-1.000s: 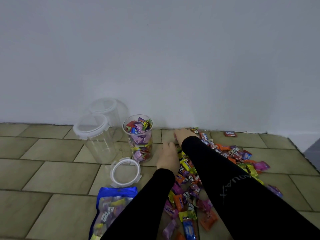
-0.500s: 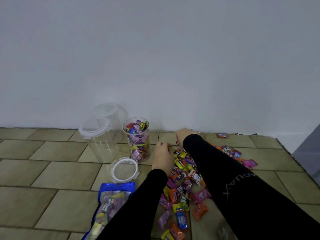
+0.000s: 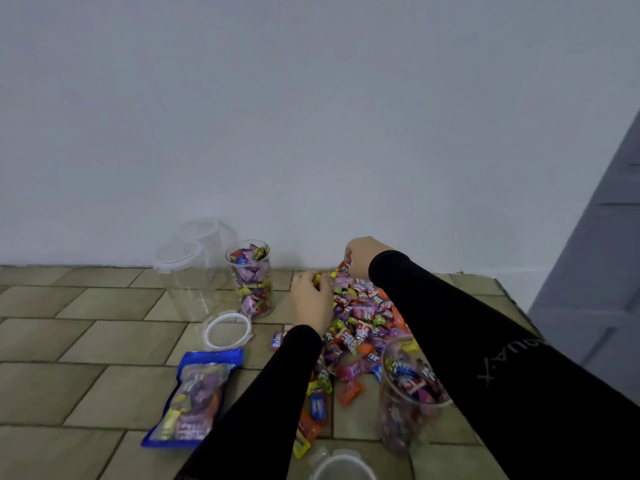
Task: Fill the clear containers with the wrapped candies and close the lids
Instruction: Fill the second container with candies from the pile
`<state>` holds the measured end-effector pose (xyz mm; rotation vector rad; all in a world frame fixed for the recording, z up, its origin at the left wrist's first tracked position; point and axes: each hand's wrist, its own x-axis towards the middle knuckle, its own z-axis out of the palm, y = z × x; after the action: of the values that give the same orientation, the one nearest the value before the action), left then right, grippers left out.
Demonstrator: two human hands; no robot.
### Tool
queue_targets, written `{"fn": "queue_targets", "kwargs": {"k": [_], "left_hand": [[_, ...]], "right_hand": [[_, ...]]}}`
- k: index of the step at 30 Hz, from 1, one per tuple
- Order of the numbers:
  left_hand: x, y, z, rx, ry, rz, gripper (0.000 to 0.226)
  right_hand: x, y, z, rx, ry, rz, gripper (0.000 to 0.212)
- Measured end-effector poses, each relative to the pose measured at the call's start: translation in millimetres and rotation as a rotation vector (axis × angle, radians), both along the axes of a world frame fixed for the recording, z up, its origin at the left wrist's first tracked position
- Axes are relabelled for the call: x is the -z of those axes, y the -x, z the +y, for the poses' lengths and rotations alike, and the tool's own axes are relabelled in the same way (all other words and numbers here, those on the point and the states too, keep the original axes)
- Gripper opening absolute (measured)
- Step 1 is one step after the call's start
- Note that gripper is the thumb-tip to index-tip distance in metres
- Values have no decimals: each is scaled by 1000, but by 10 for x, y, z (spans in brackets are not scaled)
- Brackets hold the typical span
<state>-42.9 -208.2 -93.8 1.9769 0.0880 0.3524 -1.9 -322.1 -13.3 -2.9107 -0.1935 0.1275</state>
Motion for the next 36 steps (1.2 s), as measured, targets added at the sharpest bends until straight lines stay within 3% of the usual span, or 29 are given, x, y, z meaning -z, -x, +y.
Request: {"fn": "queue_targets", "kwargs": {"k": [4,9,17,25,33,36], "left_hand": [[-98,201,-152,-34,170,23,19],[-223,500,-337,-18,249,-44,25],[-443,991,-510,46,421,-190,16],[-405,1434,-687,66,398,-305,18],[-335,1564,-812,80,338,-344,18],[-326,1579,-829,66,301,-362,17]], "right_hand": [[-118,284,-196,10,-82,-29,26],[-183,697,-400,-3,-223,-88,27],[-132,1353,-613,44,-695,-277,25],[179,1720,-627,169,-971,-437,23],[264,1841,-480,254,-1214,-402,18],[305,1854,-497,284,-1210,-445,21]]}}
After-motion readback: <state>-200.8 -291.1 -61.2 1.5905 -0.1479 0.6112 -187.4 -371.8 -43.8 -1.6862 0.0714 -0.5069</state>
